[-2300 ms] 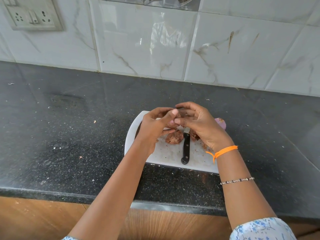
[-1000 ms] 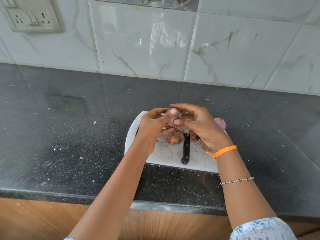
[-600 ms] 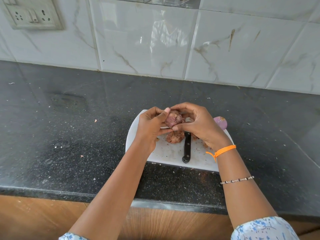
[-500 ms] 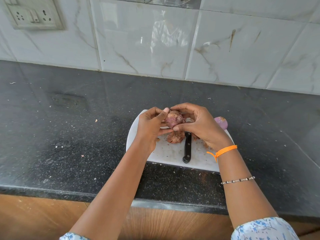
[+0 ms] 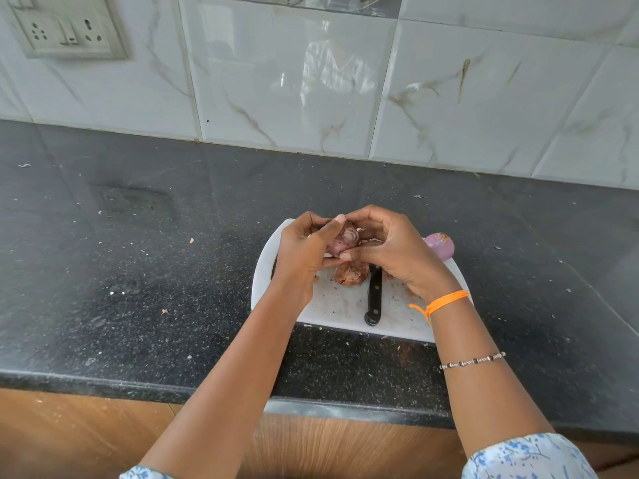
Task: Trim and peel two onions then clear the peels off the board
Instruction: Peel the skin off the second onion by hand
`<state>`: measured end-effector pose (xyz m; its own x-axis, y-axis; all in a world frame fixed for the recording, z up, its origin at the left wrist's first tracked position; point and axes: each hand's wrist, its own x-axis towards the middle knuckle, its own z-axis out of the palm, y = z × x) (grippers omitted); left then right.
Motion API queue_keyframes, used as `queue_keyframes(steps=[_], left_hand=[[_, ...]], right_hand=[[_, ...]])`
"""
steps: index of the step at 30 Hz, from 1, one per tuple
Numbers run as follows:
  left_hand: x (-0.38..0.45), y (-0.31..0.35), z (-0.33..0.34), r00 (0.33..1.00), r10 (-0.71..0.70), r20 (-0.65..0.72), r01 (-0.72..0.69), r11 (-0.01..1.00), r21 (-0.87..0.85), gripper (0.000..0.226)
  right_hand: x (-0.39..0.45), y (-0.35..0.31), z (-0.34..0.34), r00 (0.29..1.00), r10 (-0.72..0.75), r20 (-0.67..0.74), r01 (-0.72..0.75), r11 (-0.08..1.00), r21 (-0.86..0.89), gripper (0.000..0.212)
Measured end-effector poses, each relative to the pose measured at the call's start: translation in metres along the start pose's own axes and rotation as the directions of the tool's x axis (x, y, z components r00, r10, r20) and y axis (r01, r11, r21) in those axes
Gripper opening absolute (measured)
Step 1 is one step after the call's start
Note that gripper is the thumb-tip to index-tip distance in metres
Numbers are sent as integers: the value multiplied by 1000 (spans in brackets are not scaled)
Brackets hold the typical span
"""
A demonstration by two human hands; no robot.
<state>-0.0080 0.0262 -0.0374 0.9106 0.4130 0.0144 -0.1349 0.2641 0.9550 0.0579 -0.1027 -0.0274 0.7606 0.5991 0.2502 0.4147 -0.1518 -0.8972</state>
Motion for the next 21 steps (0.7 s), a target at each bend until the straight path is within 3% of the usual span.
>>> queue_keyframes(steps=[8, 14, 17, 21], left_hand=[[4, -1, -2, 1000, -10, -22, 9, 999, -45, 30], [3, 2, -1, 995, -97, 32, 99, 994, -47, 23], [2, 1, -1, 996, -77, 48, 77, 997, 0, 19], [1, 1, -3, 994, -79, 72, 85, 992, -89, 14]], right_hand=[[1, 0, -1, 999, -31, 23, 32, 999, -39, 50], [0, 1, -4, 999, -42, 13, 42, 999, -33, 49], [0, 0, -4, 999, -47, 22, 49, 997, -66, 48], [0, 0, -3, 998, -57, 26, 59, 994, -96, 48]])
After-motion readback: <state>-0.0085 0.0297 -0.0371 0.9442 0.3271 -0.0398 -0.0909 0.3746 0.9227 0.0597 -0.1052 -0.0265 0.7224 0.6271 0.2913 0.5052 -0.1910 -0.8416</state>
